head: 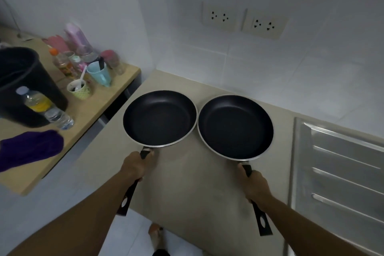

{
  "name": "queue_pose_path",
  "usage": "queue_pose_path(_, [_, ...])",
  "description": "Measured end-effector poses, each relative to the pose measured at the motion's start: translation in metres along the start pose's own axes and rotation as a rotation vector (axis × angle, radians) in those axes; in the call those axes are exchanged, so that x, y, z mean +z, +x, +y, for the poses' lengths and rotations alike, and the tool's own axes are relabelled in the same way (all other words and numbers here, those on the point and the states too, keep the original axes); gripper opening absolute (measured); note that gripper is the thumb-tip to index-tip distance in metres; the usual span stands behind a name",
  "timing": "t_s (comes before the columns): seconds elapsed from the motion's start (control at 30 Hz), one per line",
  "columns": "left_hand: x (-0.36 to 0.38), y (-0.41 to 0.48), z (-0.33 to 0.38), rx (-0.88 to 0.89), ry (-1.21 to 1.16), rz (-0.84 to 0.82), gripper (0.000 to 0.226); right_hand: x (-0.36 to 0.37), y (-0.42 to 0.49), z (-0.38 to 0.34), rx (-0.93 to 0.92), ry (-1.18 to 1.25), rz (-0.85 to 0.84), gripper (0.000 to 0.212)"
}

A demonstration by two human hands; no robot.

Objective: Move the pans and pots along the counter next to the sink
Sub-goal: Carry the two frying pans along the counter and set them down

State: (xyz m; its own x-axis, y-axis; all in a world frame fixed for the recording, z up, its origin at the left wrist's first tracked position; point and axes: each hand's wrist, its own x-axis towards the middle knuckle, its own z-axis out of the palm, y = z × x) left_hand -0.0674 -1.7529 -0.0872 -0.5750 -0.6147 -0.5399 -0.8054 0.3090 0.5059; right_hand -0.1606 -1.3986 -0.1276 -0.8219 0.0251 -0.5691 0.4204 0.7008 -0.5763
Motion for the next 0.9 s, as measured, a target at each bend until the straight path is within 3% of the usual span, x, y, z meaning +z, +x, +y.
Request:
queue_pose_path(0.47, [-0.064, 0.105, -0.008, 0.175, 0.211, -0.154, 0.069, 0.087, -0.013, -0.081, 0.140, 0.068, 0.165, 0.063])
queue_pose_path(0.9, [-0.100, 0.175, -0.006, 0.189, 0.322, -0.170, 0.068, 0.135, -0.005, -0.134, 0.177, 0.082, 0.196, 0.062])
